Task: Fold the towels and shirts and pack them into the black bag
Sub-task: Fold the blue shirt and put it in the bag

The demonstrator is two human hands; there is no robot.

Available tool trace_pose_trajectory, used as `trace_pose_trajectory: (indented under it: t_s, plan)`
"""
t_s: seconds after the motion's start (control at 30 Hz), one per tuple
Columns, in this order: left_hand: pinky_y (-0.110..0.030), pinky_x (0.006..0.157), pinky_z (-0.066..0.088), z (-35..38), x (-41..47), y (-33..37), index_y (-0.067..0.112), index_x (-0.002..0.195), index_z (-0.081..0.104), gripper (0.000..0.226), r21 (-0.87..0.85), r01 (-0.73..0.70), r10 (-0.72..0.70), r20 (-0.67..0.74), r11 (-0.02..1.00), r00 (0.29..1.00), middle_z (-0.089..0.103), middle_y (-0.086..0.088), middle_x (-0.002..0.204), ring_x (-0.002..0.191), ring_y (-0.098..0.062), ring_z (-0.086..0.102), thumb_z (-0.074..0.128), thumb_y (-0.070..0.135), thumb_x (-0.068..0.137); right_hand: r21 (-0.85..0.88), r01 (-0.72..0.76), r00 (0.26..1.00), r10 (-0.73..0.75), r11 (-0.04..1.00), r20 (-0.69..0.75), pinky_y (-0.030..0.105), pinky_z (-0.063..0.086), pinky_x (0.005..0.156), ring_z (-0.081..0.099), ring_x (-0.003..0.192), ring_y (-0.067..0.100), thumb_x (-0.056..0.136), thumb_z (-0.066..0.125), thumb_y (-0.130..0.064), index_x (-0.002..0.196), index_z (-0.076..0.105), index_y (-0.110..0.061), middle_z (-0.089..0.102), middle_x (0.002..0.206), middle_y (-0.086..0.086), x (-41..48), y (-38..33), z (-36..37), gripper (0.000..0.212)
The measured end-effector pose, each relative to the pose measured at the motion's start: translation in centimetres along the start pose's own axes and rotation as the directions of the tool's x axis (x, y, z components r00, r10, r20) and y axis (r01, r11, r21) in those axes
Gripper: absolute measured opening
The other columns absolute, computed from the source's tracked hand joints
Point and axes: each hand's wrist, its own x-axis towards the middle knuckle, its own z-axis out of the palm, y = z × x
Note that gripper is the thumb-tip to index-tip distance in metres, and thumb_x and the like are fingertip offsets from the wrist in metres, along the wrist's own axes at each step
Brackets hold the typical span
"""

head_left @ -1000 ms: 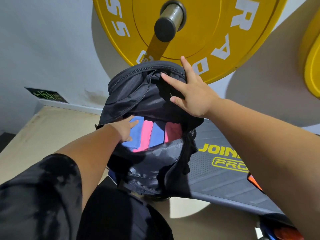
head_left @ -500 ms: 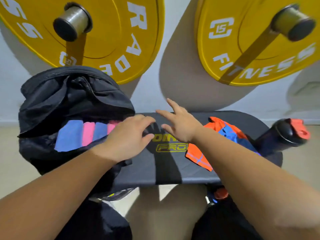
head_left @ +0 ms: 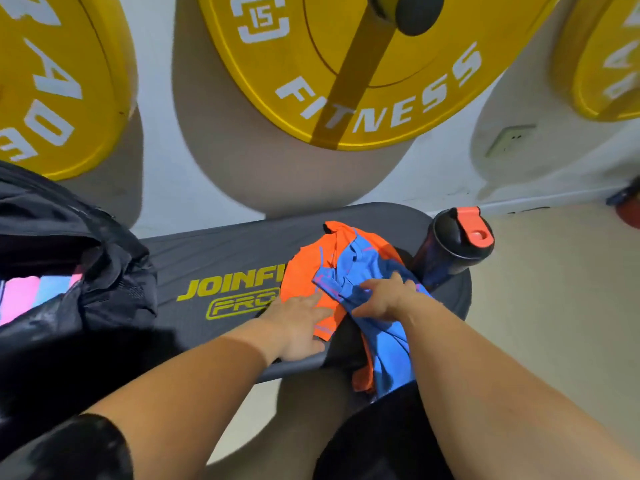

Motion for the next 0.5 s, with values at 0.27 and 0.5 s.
trace_pose_trajectory:
  t_s: [0.27, 0.5]
  plan:
    - [-0.059, 0.12, 0.007, 2.9, 2.3, 0.5, 0.032, 0.158, -0.003, 0.087, 0.025, 0.053, -0.054, 0.015, 0.998, 0.998, -0.017, 0.008, 0.165, 0.153, -0.021, -0.01, 0.044, 0.063, 0.092, -0.027, -0.034, 0.999, 0.035, 0.999, 0.031, 0.051, 0.032, 0.111, 0.024, 0.139, 0.035, 0.075, 0.069, -0.059, 0.142, 0.043, -0.043, 0.028, 0.151, 0.004, 0.8, 1.4, 0.0, 0.073]
    - [-0.06, 0.12, 0.008, 1.8, 3.8, -1.8, 0.024, 0.158, -0.009, 0.091, 0.1, 0.134, -0.134, -0.009, 0.986, 0.991, -0.016, 0.009, 0.165, 0.153, -0.021, -0.007, 0.035, 0.069, 0.093, -0.084, 0.156, 0.971, -0.136, 0.984, 0.198, 0.04, 0.029, 0.117, 0.018, 0.146, 0.031, 0.091, 0.064, -0.048, 0.147, 0.046, -0.03, 0.04, 0.148, 0.007, 0.1, 1.0, -1.3, 0.061]
